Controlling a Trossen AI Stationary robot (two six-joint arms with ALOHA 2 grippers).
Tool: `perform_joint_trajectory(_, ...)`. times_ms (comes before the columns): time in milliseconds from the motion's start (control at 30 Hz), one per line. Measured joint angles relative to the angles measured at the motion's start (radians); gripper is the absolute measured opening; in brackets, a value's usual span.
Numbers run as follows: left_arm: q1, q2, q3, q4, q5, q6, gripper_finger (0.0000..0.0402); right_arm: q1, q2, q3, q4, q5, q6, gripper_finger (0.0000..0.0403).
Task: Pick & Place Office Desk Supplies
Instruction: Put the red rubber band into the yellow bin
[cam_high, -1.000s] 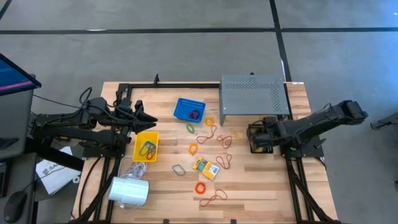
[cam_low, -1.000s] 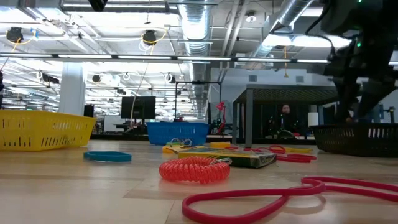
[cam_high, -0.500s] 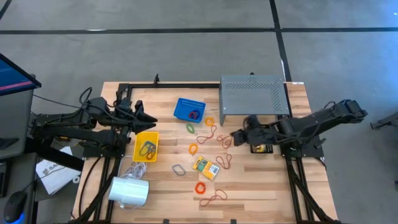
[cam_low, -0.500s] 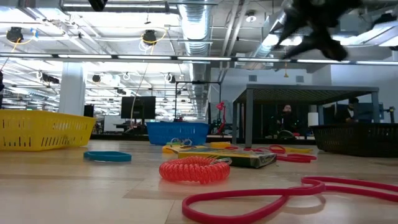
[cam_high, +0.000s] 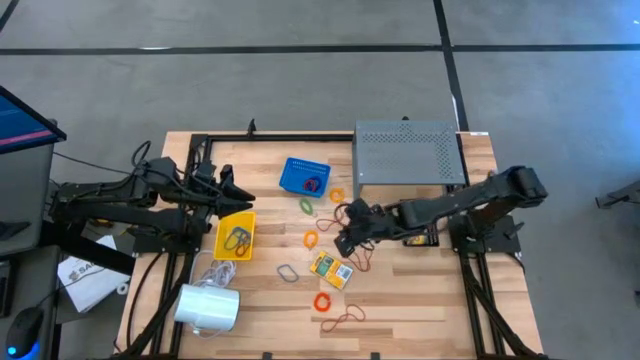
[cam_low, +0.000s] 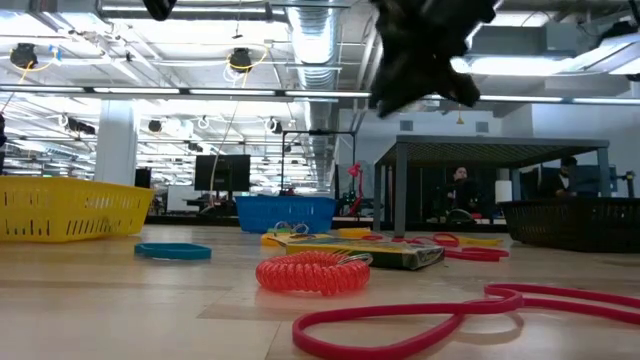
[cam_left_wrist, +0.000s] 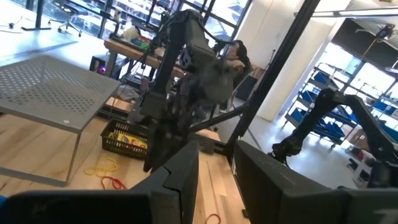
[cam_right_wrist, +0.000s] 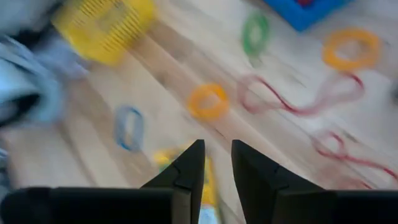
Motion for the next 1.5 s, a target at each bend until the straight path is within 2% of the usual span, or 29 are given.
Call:
perform_joint_trajectory(167,0.0,0.003,0.0,-0.004,0.0,0.001,0.0099,0.019,0.071,0.056,-0.244,-0.12,-0.007,0.0075)
perform_joint_trajectory(300,0.0,0.005,0.0,-0.007,0.0,0.002,0.0099,0.054,0.104,0.055,-0.28,-0.227,-0.07,0.0077)
perform_joint_trajectory(667,0.0,0.018,0.0,-0.007,-0.001,0.001,0.0099,0.104,0.224,0.054,-0.251,-0.26,-0.316,0.0085)
perform_joint_trajectory(1000,0.0,0.024,0.0,-0.007,-0.001,-0.008,0.0099,0.071,0.336,0.054,-0.228,-0.284,-0.366,0.0178)
perform_joint_trajectory(1133,0.0,0.024,0.0,-0.006,-0.001,-0.02,0.0099,0.066,0.355,0.057,-0.221,-0.305,-0.366,0.0202)
perform_joint_trajectory(1267,0.0,0.024,0.0,-0.006,-0.001,-0.025,0.0099,0.068,0.363,0.059,-0.224,-0.302,-0.366,0.0201)
perform_joint_trajectory(1500,0.0,0.024,0.0,-0.006,-0.001,-0.026,0.0099,0.069,0.365,0.057,-0.23,-0.303,-0.366,0.017)
